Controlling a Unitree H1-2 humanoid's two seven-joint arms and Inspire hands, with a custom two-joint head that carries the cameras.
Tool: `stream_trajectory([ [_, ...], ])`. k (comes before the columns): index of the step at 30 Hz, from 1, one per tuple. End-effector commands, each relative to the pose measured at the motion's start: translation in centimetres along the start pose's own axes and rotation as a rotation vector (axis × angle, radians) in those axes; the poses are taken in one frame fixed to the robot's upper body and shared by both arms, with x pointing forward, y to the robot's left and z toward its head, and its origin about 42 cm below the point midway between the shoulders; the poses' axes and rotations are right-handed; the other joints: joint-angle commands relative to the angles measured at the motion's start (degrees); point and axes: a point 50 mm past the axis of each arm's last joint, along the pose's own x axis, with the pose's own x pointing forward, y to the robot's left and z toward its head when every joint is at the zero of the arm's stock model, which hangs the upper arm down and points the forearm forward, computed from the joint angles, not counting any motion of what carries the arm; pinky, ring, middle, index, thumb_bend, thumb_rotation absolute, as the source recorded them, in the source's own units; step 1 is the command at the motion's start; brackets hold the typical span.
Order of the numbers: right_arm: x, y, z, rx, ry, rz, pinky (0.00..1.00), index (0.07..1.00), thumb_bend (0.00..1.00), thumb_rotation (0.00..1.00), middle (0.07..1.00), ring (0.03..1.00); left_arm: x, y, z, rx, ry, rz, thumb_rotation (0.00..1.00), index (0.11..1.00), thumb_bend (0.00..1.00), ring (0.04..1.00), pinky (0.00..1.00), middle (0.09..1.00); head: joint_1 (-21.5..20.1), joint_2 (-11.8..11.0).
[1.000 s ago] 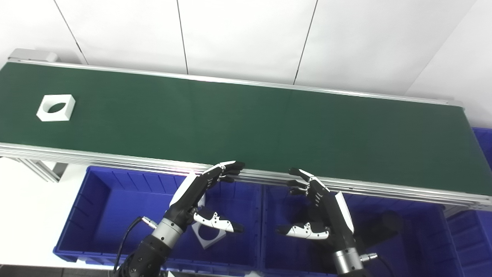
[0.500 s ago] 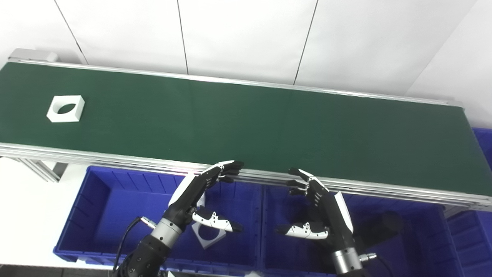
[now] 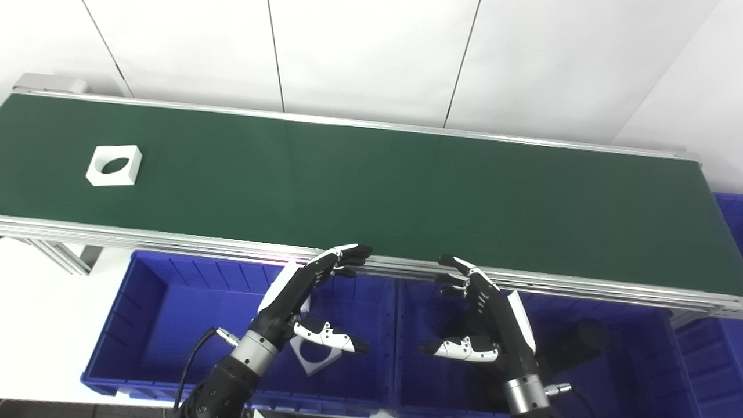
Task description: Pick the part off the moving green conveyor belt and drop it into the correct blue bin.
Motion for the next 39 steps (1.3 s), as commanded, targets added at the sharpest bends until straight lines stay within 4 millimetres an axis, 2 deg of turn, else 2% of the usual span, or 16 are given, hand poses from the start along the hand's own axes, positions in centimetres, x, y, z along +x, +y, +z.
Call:
stream_trajectory([
  [1,0.6,-0.4,0.8,0.002,-0.058,0.003,0.67,0.784,0.99,0.28,0.858,0.756,0.7,-0.1,0.8,0.017,-0.071,0.01,0.16,0.805,0.97,0.812,0.74,0.831,2.15,-0.74],
  [4,0.3,-1.0,0.3,0.002,-0.04,0.005,0.67,0.788,0.99,0.28,0.862,0.751,0.9,-0.8,0.7,0.013,-0.073,0.006,0.17,0.809,0.97,0.819,0.75,0.839,6.47,-2.16],
  [9,-0.1,-2.0,-0.6,0.012,-0.009,0.003,0.67,0.785,0.98,0.26,0.863,0.757,1.3,-1.9,0.2,0.005,-0.048,0.007,0.17,0.816,0.97,0.833,0.78,0.843,9.92,-4.33],
  [19,-0.5,-3.1,-2.2,0.011,0.05,0.005,0.66,0.781,0.97,0.26,0.864,0.754,1.8,-3.1,-0.9,-0.009,-0.022,0.008,0.18,0.812,0.98,0.839,0.78,0.854,11.66,-8.73],
  [22,-0.5,-3.1,-2.4,0.017,0.06,0.008,0.66,0.779,0.97,0.27,0.864,0.756,1.9,-3.1,-1.0,-0.001,-0.02,0.015,0.17,0.809,0.98,0.833,0.77,0.849,11.67,-9.31],
  [24,-0.5,-3.1,-2.6,0.022,0.066,0.01,0.67,0.778,0.97,0.27,0.864,0.765,1.9,-3.0,-1.0,0.007,-0.02,0.018,0.16,0.809,0.98,0.835,0.78,0.849,11.86,-10.34],
  [32,-0.6,-2.6,-3.2,0.039,0.087,0.004,0.68,0.771,0.98,0.25,0.857,0.771,2.2,-1.8,-0.3,0.074,-0.056,0.049,0.17,0.801,0.97,0.818,0.76,0.831,11.44,-11.54],
  [39,-0.5,-2.1,-3.7,0.048,0.104,0.003,0.68,0.773,0.99,0.26,0.857,0.766,3.2,0.1,1.9,0.106,-0.151,0.061,0.12,0.802,0.96,0.805,0.74,0.831,11.58,-12.76],
])
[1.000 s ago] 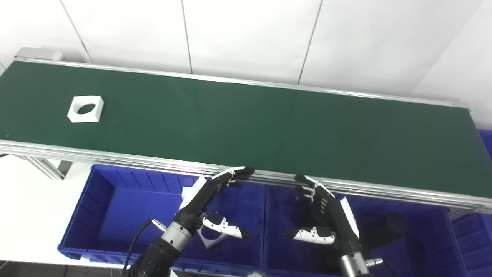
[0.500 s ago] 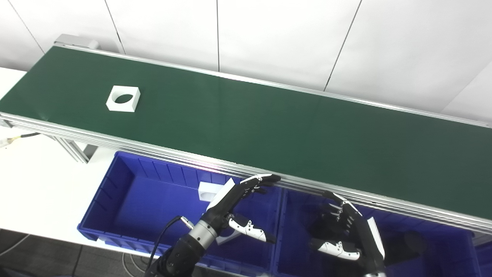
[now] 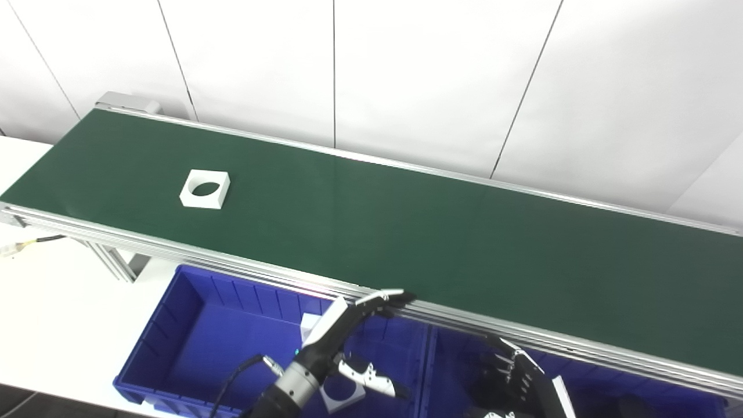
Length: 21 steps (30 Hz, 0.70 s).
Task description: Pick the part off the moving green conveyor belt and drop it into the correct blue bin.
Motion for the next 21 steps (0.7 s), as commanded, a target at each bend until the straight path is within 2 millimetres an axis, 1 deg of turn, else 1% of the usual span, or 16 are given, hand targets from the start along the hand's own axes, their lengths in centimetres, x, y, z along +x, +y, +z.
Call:
stream_trajectory([
  [1,0.7,0.0,0.7,-0.003,-0.054,-0.004,0.68,0.774,0.99,0.26,0.858,0.766,1.8,1.2,2.3,0.004,-0.13,0.022,0.12,0.8,0.96,0.805,0.74,0.83,0.1,-0.1],
  [2,0.7,0.1,0.6,-0.004,-0.052,-0.004,0.68,0.775,0.99,0.26,0.858,0.767,1.9,1.4,2.4,0.005,-0.138,0.025,0.12,0.799,0.96,0.805,0.74,0.83,0.2,-0.28],
  [5,0.8,0.3,0.5,-0.006,-0.047,-0.004,0.68,0.778,0.99,0.27,0.862,0.77,2.8,2.8,3.9,0.061,-0.201,0.035,0.15,0.806,0.94,0.803,0.73,0.829,0.4,-0.62],
  [8,0.9,0.3,0.5,-0.002,-0.046,-0.005,0.68,0.78,0.99,0.27,0.864,0.777,3.7,4.3,5.4,0.129,-0.258,0.043,0.16,0.811,0.94,0.795,0.72,0.824,0.45,-0.6],
  [10,0.9,0.4,0.4,0.002,-0.043,-0.007,0.68,0.781,0.99,0.26,0.865,0.78,4.2,5.2,6.1,0.156,-0.279,0.038,0.15,0.817,0.95,0.802,0.73,0.826,0.46,-0.52],
  [14,0.9,0.3,0.3,-0.002,-0.041,-0.011,0.68,0.782,0.99,0.28,0.865,0.777,5.5,7.1,8.1,0.259,-0.312,0.015,0.17,0.822,0.94,0.806,0.72,0.827,0.57,-0.52],
  [18,0.9,0.2,0.3,-0.005,-0.039,-0.012,0.68,0.788,0.98,0.28,0.868,0.764,6.7,8.8,10.1,0.364,-0.342,0.021,0.13,0.806,0.99,0.755,0.64,0.801,0.46,-0.68],
  [19,1.0,0.2,0.3,-0.007,-0.038,-0.012,0.68,0.788,0.98,0.27,0.868,0.764,6.9,9.2,10.5,0.389,-0.345,0.025,0.13,0.805,0.99,0.753,0.63,0.8,0.45,-0.69],
  [20,1.0,0.2,0.3,-0.008,-0.039,-0.012,0.68,0.789,0.98,0.27,0.868,0.763,7.2,9.8,11.2,0.452,-0.351,0.023,0.13,0.802,1.0,0.748,0.63,0.798,0.47,-0.75],
  [21,1.0,0.3,0.3,-0.009,-0.04,-0.012,0.68,0.789,0.98,0.28,0.868,0.763,7.5,10.3,11.7,0.511,-0.354,0.02,0.13,0.803,1.0,0.728,0.59,0.796,0.5,-0.82],
])
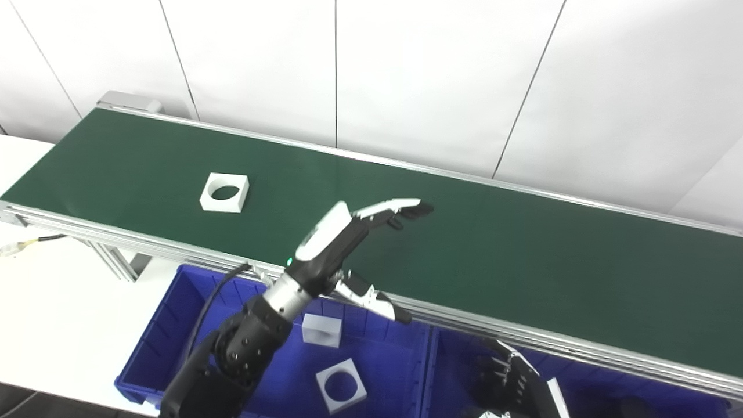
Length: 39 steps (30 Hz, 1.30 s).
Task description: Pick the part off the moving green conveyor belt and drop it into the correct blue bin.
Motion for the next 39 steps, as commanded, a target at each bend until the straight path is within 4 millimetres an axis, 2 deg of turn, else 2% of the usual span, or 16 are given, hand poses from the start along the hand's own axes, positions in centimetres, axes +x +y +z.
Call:
stream_trajectory([
  [1,0.7,-0.1,1.0,-0.009,-0.066,-0.002,0.68,0.789,0.98,0.28,0.868,0.764,1.7,2.7,1.0,0.132,-0.06,0.008,0.13,0.804,1.0,0.721,0.58,0.796,0.1,-0.1],
  [6,0.9,0.0,1.0,-0.009,-0.063,0.0,0.67,0.784,0.98,0.27,0.865,0.758,3.3,5.6,0.8,0.357,-0.057,-0.014,0.11,0.792,1.0,0.75,0.59,0.788,0.29,-0.54],
  [13,0.9,-0.2,0.8,-0.001,-0.059,0.003,0.67,0.785,0.98,0.27,0.867,0.761,5.1,8.1,-0.3,0.53,0.019,-0.053,0.13,0.791,1.0,0.714,0.58,0.764,0.83,-0.76],
  [21,0.8,-0.3,0.7,-0.01,-0.053,0.003,0.68,0.786,0.99,0.29,0.868,0.758,6.5,9.9,-1.9,0.645,0.119,-0.068,0.1,0.795,1.0,0.678,0.55,0.748,1.16,-0.81],
  [28,0.9,-0.4,0.6,-0.008,-0.049,0.006,0.68,0.786,0.98,0.28,0.865,0.764,7.0,11.3,-3.1,0.707,0.208,-0.071,0.07,0.793,1.0,0.696,0.57,0.749,1.06,-1.04],
  [39,1.0,-0.4,0.5,-0.002,-0.047,0.008,0.68,0.789,0.98,0.29,0.866,0.764,7.4,13.1,-5.2,0.77,0.32,-0.097,0.1,0.796,1.0,0.678,0.55,0.755,1.28,-1.43],
])
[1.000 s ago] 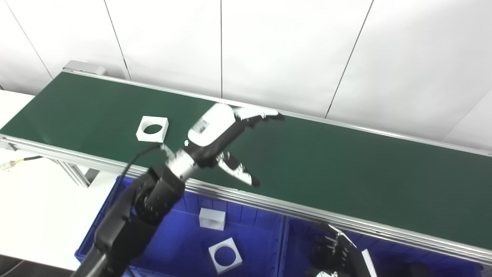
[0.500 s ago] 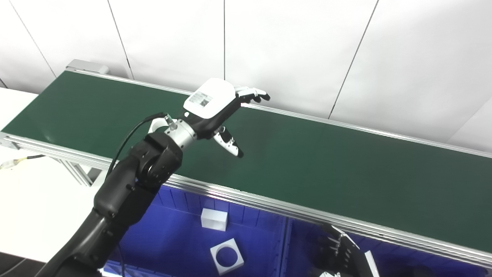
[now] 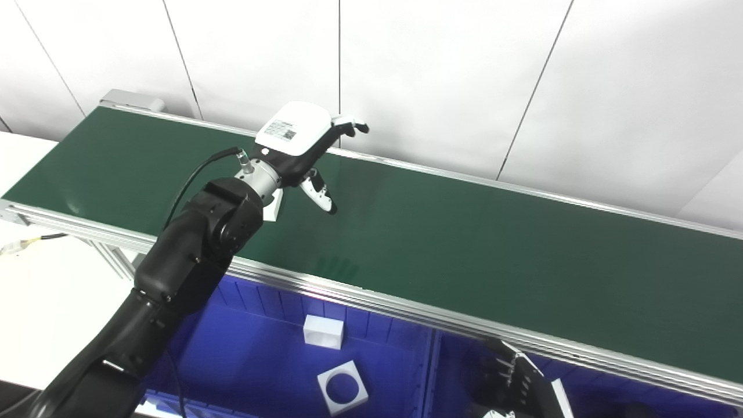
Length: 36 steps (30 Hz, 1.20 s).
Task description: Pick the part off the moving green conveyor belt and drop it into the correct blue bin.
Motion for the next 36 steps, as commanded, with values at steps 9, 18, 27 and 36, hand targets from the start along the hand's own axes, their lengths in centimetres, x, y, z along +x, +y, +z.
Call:
stream_trajectory([
  [9,0.6,-0.1,0.5,0.002,-0.047,0.0,0.67,0.783,0.98,0.28,0.863,0.766,1.8,2.7,-2.3,0.052,0.067,0.002,0.1,0.804,1.0,0.691,0.57,0.767,0.09,-0.06],
  [18,0.5,-0.1,0.5,0.001,-0.046,-0.001,0.67,0.782,0.99,0.29,0.863,0.771,3.2,0.5,-4.0,0.025,0.117,-0.083,0.13,0.798,1.0,0.711,0.57,0.789,0.04,-0.02],
  [27,0.4,0.1,0.6,0.003,-0.049,0.001,0.68,0.781,0.99,0.29,0.864,0.774,4.7,-3.0,-3.5,0.052,0.139,-0.131,0.16,0.799,1.0,0.716,0.59,0.796,-0.23,0.28],
  [36,0.2,0.4,0.6,0.01,-0.048,0.003,0.68,0.776,0.99,0.28,0.861,0.777,6.6,-6.4,-1.1,0.051,0.145,-0.138,0.18,0.803,1.0,0.762,0.66,0.816,-0.8,0.59],
])
